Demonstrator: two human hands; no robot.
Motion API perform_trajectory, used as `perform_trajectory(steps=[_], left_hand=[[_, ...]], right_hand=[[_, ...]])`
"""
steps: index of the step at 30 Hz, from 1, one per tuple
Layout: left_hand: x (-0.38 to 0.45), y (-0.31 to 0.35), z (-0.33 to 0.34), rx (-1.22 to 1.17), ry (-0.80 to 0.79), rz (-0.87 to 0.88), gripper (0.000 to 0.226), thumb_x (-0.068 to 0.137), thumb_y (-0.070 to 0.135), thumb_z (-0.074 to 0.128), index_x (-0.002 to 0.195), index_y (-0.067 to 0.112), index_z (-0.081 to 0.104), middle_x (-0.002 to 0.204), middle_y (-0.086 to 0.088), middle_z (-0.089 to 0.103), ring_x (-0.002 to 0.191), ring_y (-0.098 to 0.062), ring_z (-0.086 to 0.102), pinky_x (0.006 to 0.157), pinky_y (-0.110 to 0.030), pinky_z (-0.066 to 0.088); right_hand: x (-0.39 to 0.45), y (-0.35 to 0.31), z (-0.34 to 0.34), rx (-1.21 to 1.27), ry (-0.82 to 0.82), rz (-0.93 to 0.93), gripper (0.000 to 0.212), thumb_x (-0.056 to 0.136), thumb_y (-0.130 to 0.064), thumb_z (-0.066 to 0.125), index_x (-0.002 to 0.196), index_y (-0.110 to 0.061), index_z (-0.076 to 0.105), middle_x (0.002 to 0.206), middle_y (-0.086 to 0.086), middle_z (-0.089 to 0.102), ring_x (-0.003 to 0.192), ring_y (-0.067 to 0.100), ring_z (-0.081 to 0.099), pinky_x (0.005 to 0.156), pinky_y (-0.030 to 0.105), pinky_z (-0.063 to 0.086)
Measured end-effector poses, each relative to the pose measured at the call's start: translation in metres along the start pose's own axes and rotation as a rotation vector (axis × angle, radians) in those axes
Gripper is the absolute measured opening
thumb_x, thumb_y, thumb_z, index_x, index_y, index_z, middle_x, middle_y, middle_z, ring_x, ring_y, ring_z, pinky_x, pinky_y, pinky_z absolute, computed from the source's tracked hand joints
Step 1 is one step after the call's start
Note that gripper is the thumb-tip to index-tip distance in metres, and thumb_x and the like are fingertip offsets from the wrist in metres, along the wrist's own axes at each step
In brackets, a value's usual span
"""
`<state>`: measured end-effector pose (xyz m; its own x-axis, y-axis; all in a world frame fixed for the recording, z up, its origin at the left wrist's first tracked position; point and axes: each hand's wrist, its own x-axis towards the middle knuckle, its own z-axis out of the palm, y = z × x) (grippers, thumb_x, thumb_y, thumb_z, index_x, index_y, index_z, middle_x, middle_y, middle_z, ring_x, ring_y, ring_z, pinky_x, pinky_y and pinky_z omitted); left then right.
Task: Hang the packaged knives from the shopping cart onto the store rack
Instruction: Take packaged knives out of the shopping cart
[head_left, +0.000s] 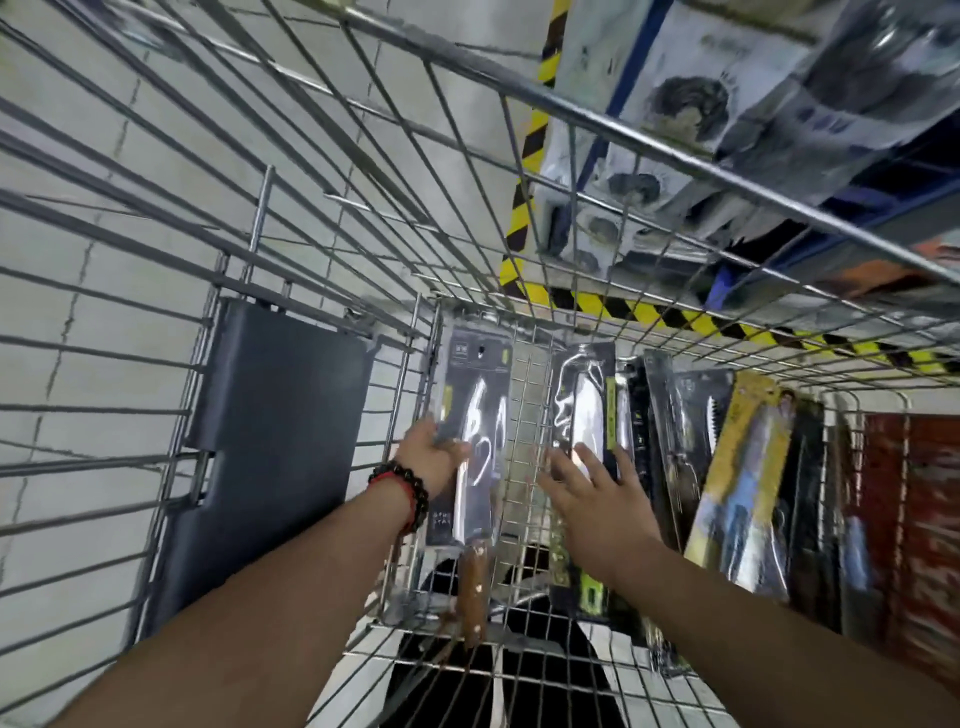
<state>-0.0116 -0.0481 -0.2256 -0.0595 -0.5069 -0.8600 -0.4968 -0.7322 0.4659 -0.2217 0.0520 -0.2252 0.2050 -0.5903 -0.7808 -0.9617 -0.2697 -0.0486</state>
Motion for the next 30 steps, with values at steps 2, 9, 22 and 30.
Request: perform_trajectory(steps=[2, 9, 22, 30], left_hand=[[0.018, 0.001, 0.011, 0.035, 0.009, -0.032, 0.061, 0.089, 0.016, 0.063, 0.142, 0.013, 0.034, 0.139, -0.008, 0.049, 0.119, -0.028, 0.052, 0.103, -0.045, 0.044], [0.010, 0.015, 0.024, 0.394, 0.160, 0.214, 0.067, 0.091, 0.016, 0.060, 0.146, 0.022, 0.022, 0.113, -0.006, 0.057, 0.083, -0.014, 0.060, 0.070, -0.017, 0.051], [-0.044, 0.000, 0.047, 0.872, -0.229, 0.574, 0.063, 0.090, 0.001, 0.046, 0.147, 0.023, 0.031, 0.157, -0.002, 0.021, 0.132, -0.021, 0.041, 0.111, -0.030, 0.034], [-0.053, 0.003, 0.114, 0.049, -0.098, -0.142, 0.051, 0.092, 0.014, 0.045, 0.141, 0.024, 0.037, 0.143, -0.005, 0.046, 0.124, -0.026, 0.049, 0.105, -0.040, 0.042]], right_hand=[[-0.001, 0.003, 0.005, 0.065, 0.002, 0.028, 0.076, 0.096, -0.042, 0.042, 0.155, -0.032, -0.005, 0.161, -0.002, -0.022, 0.148, 0.027, -0.021, 0.116, 0.058, -0.014], [-0.013, 0.006, 0.007, 0.477, 0.095, 0.182, 0.060, 0.096, -0.034, 0.041, 0.152, -0.029, 0.022, 0.165, 0.002, -0.004, 0.151, 0.024, -0.005, 0.121, 0.049, 0.015], [-0.009, -0.023, 0.006, 0.915, 0.127, 0.502, 0.067, 0.097, -0.037, 0.051, 0.153, -0.032, 0.015, 0.163, 0.009, 0.000, 0.147, 0.036, 0.012, 0.112, 0.048, 0.033], [0.005, -0.038, 0.020, 0.658, 0.167, 0.557, 0.102, 0.084, -0.006, 0.065, 0.152, -0.034, -0.005, 0.157, 0.012, 0.009, 0.135, 0.038, 0.028, 0.097, 0.044, 0.046]])
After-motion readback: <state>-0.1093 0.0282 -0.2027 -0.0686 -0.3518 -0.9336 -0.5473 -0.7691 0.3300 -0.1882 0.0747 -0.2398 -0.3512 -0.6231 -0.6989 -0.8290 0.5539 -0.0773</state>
